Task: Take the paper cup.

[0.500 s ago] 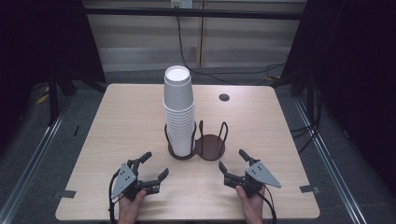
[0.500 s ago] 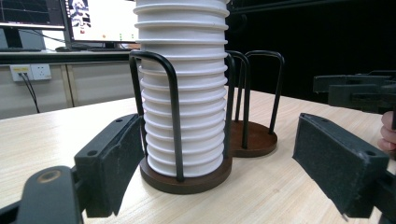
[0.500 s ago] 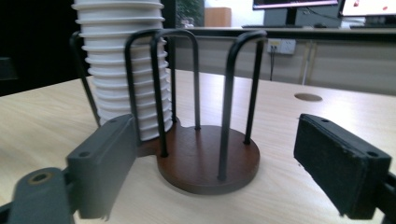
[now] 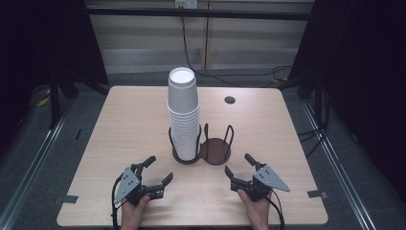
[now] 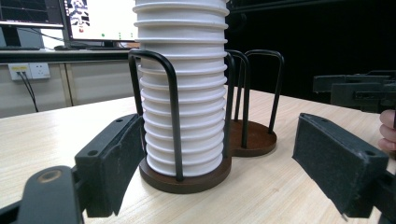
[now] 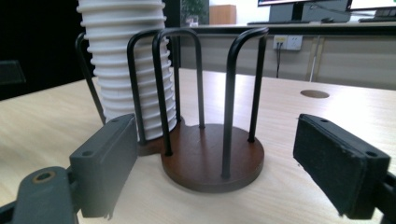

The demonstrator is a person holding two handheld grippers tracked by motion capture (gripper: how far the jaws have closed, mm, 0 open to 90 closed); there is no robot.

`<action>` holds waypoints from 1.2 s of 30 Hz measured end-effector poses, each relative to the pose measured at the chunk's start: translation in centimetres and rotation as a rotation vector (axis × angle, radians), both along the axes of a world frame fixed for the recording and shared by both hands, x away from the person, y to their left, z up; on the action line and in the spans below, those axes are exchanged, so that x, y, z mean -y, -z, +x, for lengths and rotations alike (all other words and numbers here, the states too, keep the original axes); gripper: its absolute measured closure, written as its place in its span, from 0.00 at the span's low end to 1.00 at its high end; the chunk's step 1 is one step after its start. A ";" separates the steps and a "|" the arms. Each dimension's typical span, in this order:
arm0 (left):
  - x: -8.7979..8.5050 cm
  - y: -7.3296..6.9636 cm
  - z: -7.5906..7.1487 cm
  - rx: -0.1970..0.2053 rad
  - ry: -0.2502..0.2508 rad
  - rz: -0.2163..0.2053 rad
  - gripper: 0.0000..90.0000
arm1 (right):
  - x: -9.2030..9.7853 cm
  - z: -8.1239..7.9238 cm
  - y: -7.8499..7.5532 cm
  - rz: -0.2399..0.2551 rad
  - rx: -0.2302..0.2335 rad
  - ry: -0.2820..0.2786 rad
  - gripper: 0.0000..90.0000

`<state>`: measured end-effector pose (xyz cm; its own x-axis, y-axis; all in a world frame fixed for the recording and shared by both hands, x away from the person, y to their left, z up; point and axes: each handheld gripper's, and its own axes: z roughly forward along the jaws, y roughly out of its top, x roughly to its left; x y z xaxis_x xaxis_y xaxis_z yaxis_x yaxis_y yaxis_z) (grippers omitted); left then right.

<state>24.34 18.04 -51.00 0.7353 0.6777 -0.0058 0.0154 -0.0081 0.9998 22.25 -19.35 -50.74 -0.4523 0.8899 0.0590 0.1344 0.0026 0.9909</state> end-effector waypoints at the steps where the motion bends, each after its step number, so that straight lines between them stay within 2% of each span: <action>1: 0.0 0.0 0.0 0.000 -0.001 0.000 0.18 | -0.1 0.1 0.0 -0.002 -0.009 -0.012 0.15; 11: 0.0 0.0 -0.1 0.002 -0.004 0.001 0.17 | -0.7 0.4 -1.2 -0.028 -0.040 -0.059 0.18; 17: 0.0 0.0 -0.1 0.000 0.000 0.000 0.17 | -1.1 0.7 -2.1 -0.015 -0.055 -0.131 0.25; 19: 0.0 0.0 0.0 -0.002 0.000 0.000 0.18 | -1.2 0.7 -2.5 -0.018 -0.038 -0.143 0.25; 23: 0.0 0.0 0.0 -0.001 0.001 0.001 0.18 | -1.4 0.9 -3.3 -0.020 -0.035 -0.170 0.25; 25: 0.0 0.0 0.0 -0.001 0.001 0.001 0.18 | -1.4 1.0 -3.7 -0.021 -0.045 -0.190 0.26; 28: 0.0 0.0 0.0 0.001 0.001 0.000 0.18 | -1.4 1.2 -4.2 -0.028 -0.042 -0.188 0.25; 31: 0.0 0.0 -0.1 0.001 -0.002 -0.001 0.18 | -1.3 1.4 -4.8 -0.018 -0.078 -0.213 0.24; 36: 0.0 0.0 -0.1 -0.001 -0.001 -0.001 0.18 | -1.2 1.6 -5.6 0.004 -0.066 -0.218 0.22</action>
<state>24.29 18.02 -50.99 0.7345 0.6785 -0.0070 0.0161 -0.0072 0.9998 23.85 -18.15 -45.17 -0.6288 0.7713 0.0985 0.1958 0.0345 0.9800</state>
